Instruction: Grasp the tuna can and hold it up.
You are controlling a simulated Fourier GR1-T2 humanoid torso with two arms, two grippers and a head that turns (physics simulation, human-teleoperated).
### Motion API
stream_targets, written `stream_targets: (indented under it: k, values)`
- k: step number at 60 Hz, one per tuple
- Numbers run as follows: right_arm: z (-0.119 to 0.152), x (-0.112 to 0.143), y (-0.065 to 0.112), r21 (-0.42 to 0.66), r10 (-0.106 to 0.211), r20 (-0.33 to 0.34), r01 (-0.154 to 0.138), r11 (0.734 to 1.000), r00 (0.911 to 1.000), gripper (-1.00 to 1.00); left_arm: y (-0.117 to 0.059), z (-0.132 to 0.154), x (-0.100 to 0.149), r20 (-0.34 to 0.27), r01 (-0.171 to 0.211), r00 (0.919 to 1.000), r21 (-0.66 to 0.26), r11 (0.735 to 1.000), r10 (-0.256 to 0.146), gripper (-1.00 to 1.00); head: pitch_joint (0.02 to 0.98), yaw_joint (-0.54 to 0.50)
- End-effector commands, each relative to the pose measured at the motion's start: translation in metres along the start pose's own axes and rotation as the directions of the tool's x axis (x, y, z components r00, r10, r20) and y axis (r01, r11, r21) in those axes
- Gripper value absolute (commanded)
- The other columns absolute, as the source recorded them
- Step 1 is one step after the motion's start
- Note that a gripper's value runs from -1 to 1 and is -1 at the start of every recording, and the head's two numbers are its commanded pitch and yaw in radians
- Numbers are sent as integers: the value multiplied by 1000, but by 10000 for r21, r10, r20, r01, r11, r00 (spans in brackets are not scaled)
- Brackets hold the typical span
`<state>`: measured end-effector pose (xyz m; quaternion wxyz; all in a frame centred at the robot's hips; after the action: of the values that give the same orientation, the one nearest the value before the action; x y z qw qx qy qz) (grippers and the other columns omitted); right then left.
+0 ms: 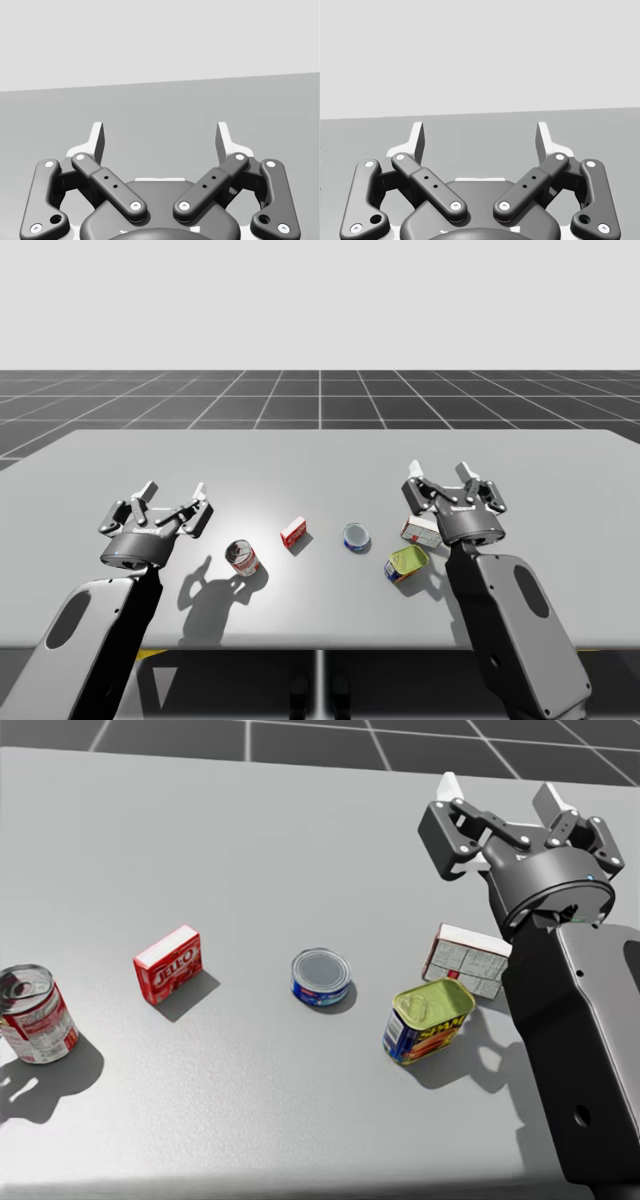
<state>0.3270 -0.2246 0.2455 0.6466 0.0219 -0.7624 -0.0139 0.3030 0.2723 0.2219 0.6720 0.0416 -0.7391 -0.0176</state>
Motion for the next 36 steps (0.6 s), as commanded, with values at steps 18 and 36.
stream_targets:
  k: [18, 36]
  values:
    - [45, 43, 34, 1863, -150, -1787, 489, 9813, 9838, -1000, 1, 1, 0, -3, -43, 10000, 19, 10000, 43, -1000, 812, -139]
    - [74, 40, 56, 3490, 535, -3599, 811, 9336, 9315, -1000, 1, 0, 0, -10, -43, 10000, 7, 10000, 43, -1000, 809, -141]
